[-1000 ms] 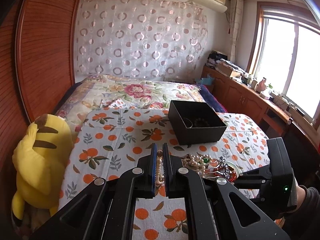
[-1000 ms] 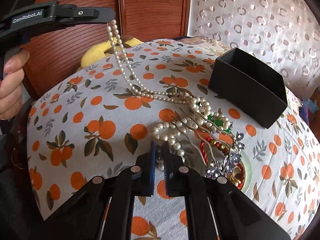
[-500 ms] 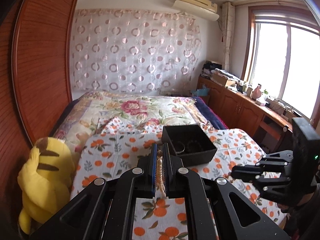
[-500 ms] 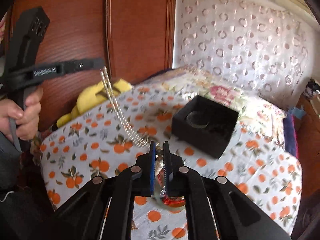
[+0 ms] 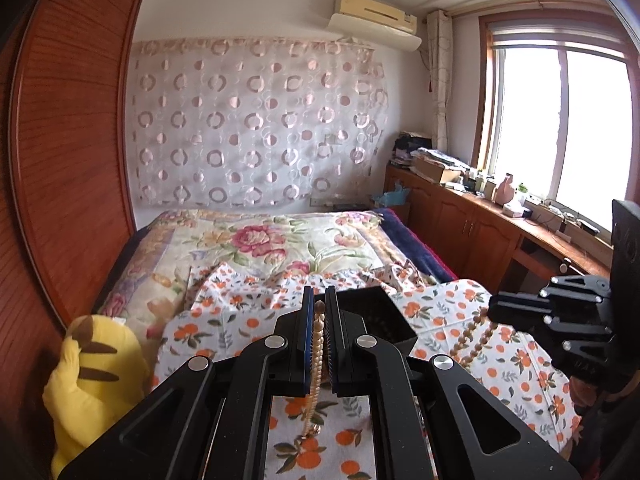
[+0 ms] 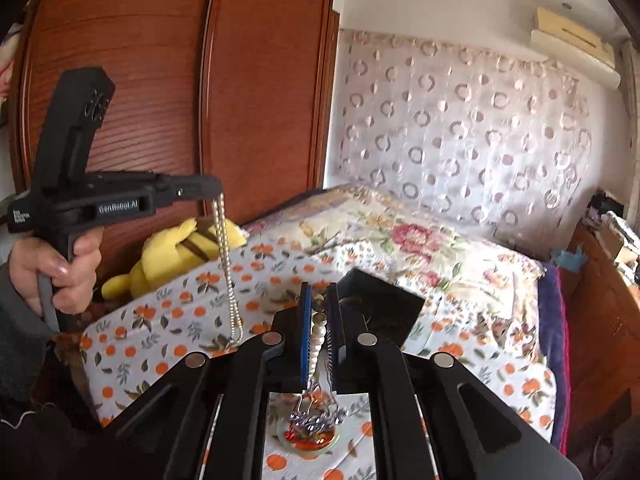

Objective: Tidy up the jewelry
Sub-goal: 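Lift the pearl necklace with both tools and carry it over the box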

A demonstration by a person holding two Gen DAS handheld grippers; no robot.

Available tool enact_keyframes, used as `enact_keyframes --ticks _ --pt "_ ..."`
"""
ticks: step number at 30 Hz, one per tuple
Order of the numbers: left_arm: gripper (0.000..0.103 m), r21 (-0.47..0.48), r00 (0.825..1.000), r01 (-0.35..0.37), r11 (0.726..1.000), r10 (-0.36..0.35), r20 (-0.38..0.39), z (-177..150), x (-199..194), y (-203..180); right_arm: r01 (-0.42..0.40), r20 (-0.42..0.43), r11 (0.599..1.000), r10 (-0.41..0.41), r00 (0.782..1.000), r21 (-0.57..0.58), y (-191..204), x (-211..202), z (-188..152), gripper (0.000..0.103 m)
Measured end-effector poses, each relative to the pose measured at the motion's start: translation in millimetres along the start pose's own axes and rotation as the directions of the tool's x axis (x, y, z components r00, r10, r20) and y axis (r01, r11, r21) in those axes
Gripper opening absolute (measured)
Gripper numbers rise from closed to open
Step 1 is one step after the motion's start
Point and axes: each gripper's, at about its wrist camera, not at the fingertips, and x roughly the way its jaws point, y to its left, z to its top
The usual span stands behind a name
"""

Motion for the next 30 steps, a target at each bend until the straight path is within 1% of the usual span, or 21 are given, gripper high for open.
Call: enact_keyframes --ticks 5,12,17,30 --pt "0.005 0.014 1.000 0.000 1.000 -0.001 0.018 13 0 -6 0.025 0.032 1.000 -0.025 0.999 -0.004 -10 -13 15 0.008" --pt "0.005 0.027 1.000 0.009 1.000 -0.010 0.021 26 8 -12 0.054 0.037 0.999 -0.054 0.998 0.003 -25 -15 26 0.008" --pt "0.005 0.031 1.000 0.016 0.999 -0.017 0.019 37 19 -17 0.089 0.045 0.996 -0.090 0.995 0.013 -39 -9 35 0.008" --pt "0.005 0.011 0.999 0.039 0.999 -0.039 -0.010 59 61 -21 0.131 0.052 0.989 -0.135 0.990 0.066 -74 10 47 0.008"
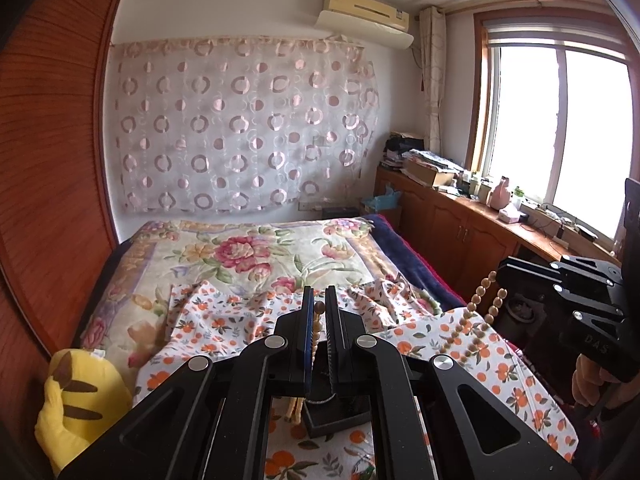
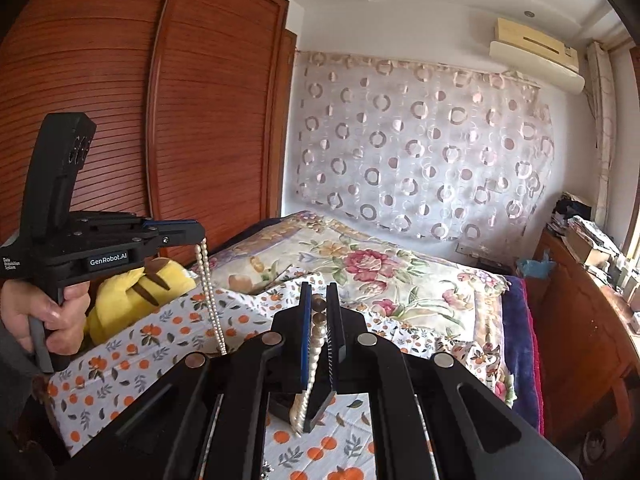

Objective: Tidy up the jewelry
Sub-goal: 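Lift the pearl necklace with both tools and carry it over the box, then lower the pearls into the black box and open both tools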

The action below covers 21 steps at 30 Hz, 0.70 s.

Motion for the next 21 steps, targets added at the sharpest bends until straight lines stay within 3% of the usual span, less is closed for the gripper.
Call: enact_keyframes --ticks 10,21 --pt "0.005 0.031 1.000 0.002 1.000 -0.003 0.017 31 12 -18 0.022 0.004 1.000 -0.023 1.000 0.014 -15 3 1 0.008" --pt "0.005 0.016 0.998 -0.007 1.000 0.008 -0.068 13 49 -7 -0.004 0.025 0.999 0.003 1.000 0.044 -12 15 11 0.008"
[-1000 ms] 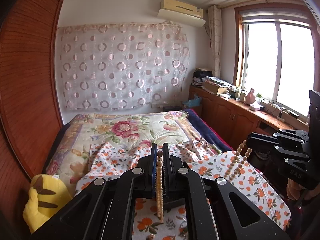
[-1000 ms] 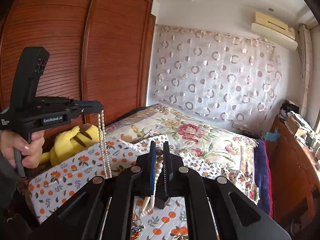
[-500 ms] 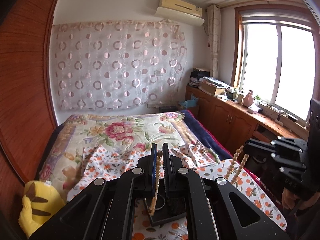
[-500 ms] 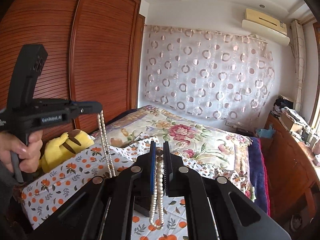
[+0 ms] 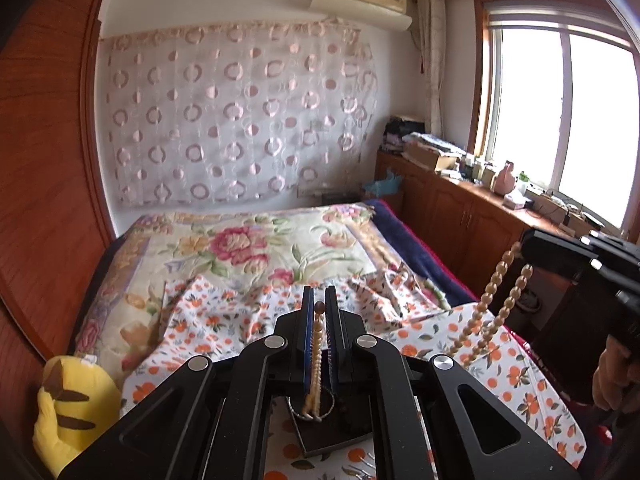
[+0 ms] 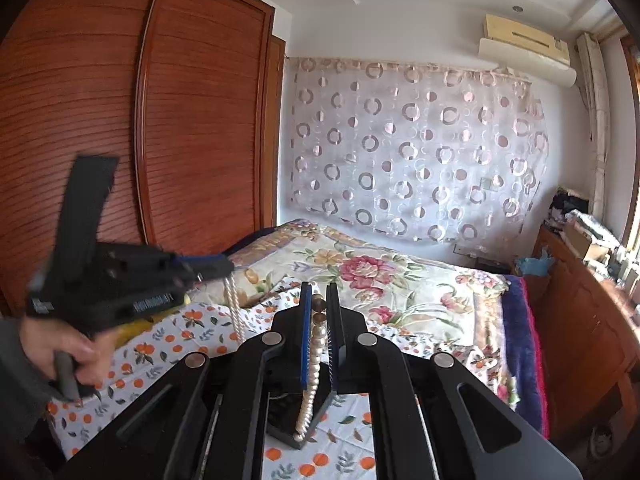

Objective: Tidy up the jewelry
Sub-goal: 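Lower the pearls into the black box and open both tools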

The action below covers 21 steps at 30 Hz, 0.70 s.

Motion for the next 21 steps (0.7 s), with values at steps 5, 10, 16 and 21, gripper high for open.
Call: enact_keyframes --ticks 5,10,16,21 --pt "0.011 -0.024 0.999 -0.011 1.000 0.010 -0.038 -13 9 11 0.001 -0.009 1.000 -0.001 1.000 0.007 0 17 3 0.008" --pt "0.012 -0.035 0.999 -0.029 0.999 0.028 -0.043 -23 6 21 -0.010 -0.010 1.000 0.010 1.000 0.018 2 27 6 0.008" --pt "0.015 -0.029 0.998 -0.041 0.999 0.040 -0.045 -45 -8 30 -0.016 -0.046 1.000 0.016 0.999 0.021 3 41 0 0.008" --pt "0.015 -0.024 0.997 -0.040 0.999 0.038 -0.069 -64 -11 37 -0.011 -0.107 0.999 0.014 0.994 0.032 5 58 -12 0.021"
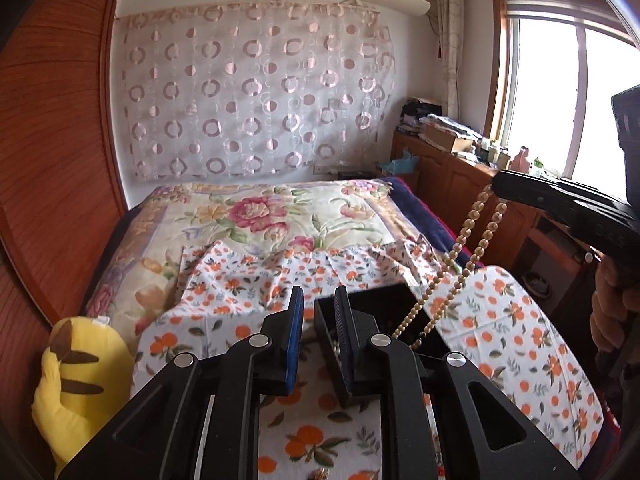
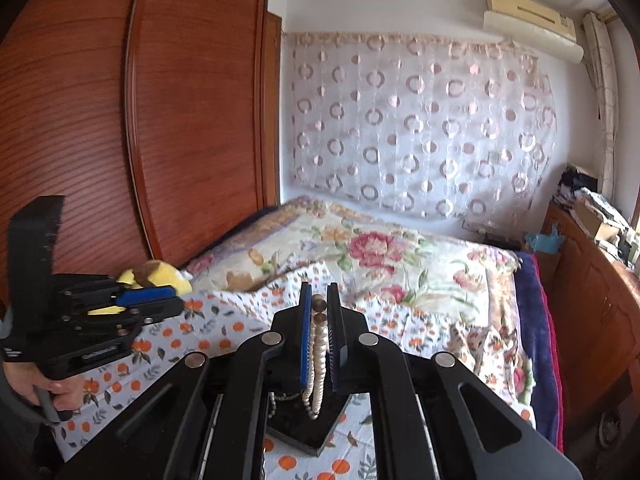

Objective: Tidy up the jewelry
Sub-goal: 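Lower the pearls into the black box and open both tools, then move the left tool to the jade bangle while the right tool reaches the purple hair pins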

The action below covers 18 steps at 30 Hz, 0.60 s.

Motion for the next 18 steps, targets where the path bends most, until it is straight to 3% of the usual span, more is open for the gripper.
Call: enact_keyframes --ticks 1,11,18 --pt "0.015 0.002 1.000 0.001 1.000 -0.001 -0.005 -4 0 1 -0.003 0.001 1.000 0.003 1.000 0.000 0 0 -3 0.028" --pt "0.015 -0.009 0.997 0.013 1.000 -0.013 -0.075 -58 0 10 -0.024 -0.039 0.999 0.023 0.999 -0.034 12 -15 -49 0.028" --pt "0.015 -0.019 0.992 0.018 1.000 -0.020 -0.122 -97 0 11 -0.061 -0.116 0.998 0.056 0.992 -0.036 26 -15 -111 0.029"
